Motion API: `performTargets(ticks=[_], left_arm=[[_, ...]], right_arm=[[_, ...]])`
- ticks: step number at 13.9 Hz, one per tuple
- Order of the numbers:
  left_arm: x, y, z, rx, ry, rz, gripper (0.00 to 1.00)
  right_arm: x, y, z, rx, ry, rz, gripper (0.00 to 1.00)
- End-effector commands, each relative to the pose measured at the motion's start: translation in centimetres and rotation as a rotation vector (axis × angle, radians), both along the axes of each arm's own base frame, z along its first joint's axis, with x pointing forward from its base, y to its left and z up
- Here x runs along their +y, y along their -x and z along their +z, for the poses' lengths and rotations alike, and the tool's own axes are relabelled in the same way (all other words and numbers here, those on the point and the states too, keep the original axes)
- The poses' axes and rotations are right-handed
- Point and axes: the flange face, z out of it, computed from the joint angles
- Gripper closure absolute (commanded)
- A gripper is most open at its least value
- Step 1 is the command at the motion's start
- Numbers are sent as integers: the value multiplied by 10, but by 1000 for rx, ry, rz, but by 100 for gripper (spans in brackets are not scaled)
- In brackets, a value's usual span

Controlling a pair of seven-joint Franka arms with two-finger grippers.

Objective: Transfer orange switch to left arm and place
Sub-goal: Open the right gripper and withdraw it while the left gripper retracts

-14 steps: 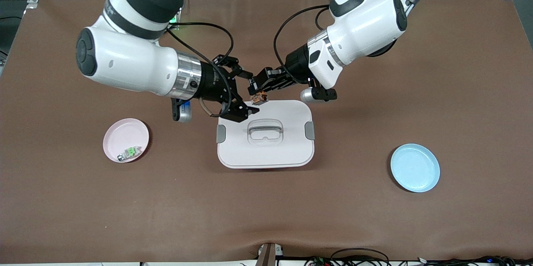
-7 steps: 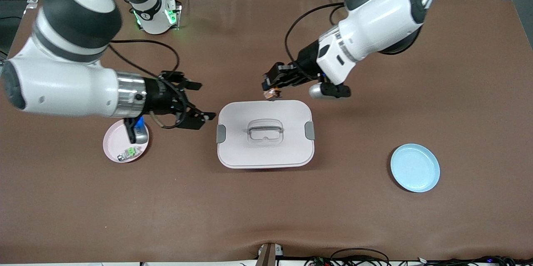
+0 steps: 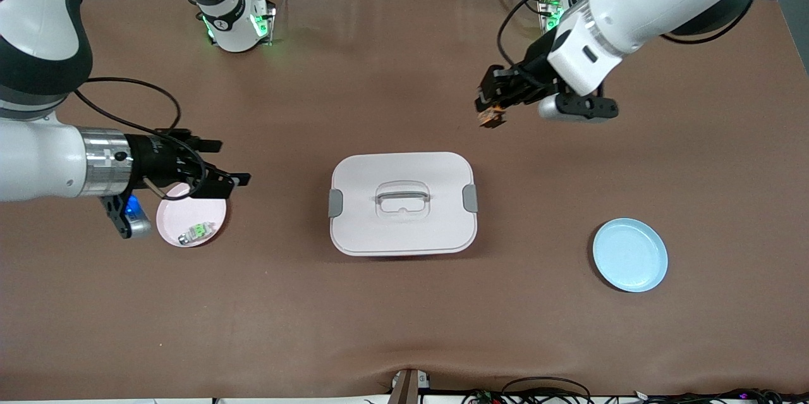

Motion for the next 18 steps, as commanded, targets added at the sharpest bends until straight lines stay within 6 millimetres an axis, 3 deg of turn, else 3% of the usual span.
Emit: performTargets(ticks=[1, 4, 6, 8, 10, 12, 15, 18], left_arm=[[45, 1, 6, 12, -55, -82, 100], [97, -5, 13, 11, -157, -153, 100], [135, -10, 22, 17, -278, -132, 100], [190, -20, 21, 56, -333, -38, 100], [231, -32, 9, 81, -357, 26, 100], [253, -41, -1, 84, -450, 52, 100], [299, -57, -14, 81, -451, 172, 100], [315, -72, -29, 122, -429, 418, 100]], right_arm=[[-36, 7, 8, -88, 59, 213, 0], [-100, 4, 3, -161, 74, 423, 0], [-119, 4, 0, -183, 136, 567, 0], [-120, 6, 8, -198, 185, 646, 0], [-125, 8, 10, -198, 189, 641, 0], [-142, 11, 22, -218, 198, 601, 0], [-150, 14, 32, -231, 213, 588, 0], [-150, 25, 52, -258, 196, 596, 0]])
